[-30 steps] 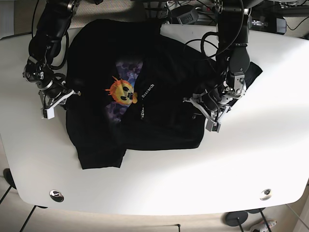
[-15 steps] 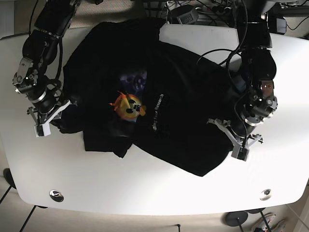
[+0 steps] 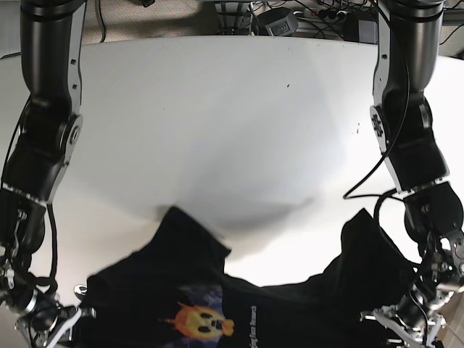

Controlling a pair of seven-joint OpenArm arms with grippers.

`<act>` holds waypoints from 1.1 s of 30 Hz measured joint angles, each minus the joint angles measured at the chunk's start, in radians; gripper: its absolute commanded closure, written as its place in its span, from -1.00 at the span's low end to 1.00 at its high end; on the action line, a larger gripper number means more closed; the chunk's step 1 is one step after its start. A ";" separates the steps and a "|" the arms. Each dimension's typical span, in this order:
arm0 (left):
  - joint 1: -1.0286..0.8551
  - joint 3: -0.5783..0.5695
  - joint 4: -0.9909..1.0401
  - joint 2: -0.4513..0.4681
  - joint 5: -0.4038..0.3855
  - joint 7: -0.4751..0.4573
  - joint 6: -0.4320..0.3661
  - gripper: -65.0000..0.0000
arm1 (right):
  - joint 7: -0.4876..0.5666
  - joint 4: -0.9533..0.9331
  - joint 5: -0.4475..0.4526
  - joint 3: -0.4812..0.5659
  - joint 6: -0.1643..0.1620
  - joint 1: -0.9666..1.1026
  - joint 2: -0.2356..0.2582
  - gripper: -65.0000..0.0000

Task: Fold the T-shirt properly
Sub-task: 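Lift the black shirt with both grippers and flip it over, then regrasp the black shirt's hem corners with both grippers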

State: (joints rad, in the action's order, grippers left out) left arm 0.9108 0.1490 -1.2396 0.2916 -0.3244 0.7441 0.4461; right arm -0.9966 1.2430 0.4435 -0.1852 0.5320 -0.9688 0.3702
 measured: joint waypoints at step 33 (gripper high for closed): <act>-1.205 0.144 -0.646 0.087 0.005 -0.007 0.259 0.03 | 0.053 0.546 -0.008 -0.420 0.142 1.259 -0.179 0.94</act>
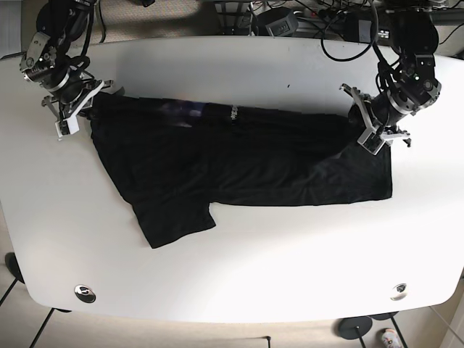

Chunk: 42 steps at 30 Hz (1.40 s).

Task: Fold the T-shirt properly
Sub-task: 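Regrasp the black shirt's hem corners with both grippers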

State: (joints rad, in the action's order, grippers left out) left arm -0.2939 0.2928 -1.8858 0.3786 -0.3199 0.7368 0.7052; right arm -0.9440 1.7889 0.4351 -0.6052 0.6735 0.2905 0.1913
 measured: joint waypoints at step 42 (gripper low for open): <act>0.166 0.387 0.182 -0.091 -0.144 0.153 -0.008 -0.15 | 0.212 -0.715 -0.157 0.125 0.019 -0.556 0.061 -0.66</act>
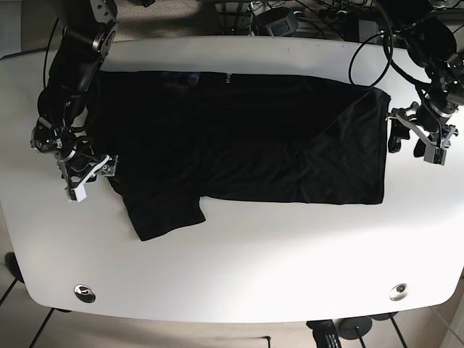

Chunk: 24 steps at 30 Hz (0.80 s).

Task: Fold the T-shirt properly
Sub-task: 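Regrasp the black shirt's hem corners with both grippers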

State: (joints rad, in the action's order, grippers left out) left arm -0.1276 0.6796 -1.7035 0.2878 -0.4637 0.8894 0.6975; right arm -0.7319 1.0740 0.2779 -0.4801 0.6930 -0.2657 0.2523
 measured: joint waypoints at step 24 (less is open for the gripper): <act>0.079 -0.019 0.018 -0.030 0.130 -0.001 -0.149 -0.22 | 0.190 -0.227 0.017 -0.010 -0.050 -0.076 -0.014 0.95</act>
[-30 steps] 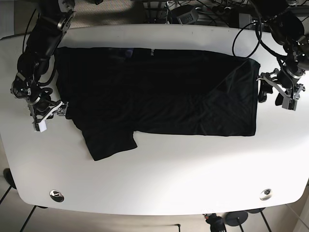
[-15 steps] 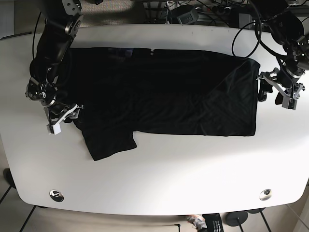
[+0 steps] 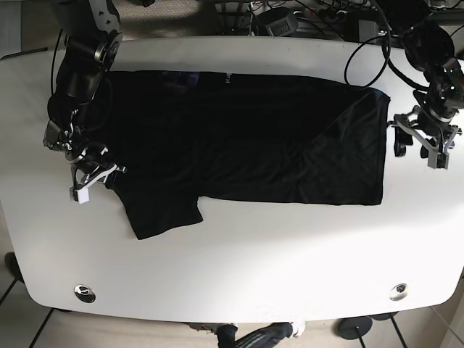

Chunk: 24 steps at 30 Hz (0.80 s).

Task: Fold the T-shirt properly
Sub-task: 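Regrasp the black shirt's hem corners with both grippers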

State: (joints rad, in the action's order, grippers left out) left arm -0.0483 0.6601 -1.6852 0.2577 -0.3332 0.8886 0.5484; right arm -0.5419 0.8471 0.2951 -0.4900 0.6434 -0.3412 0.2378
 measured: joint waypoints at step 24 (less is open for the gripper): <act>0.505 -0.317 0.968 0.049 0.009 -0.278 -0.059 0.36 | 0.007 0.000 0.004 0.000 -0.007 0.000 -0.011 0.94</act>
State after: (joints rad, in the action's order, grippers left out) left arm 0.4568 0.3435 -0.7174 0.3065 -0.3244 0.6106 0.4892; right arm -0.5346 0.8474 0.2989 -0.4900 0.6361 -0.3412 0.2268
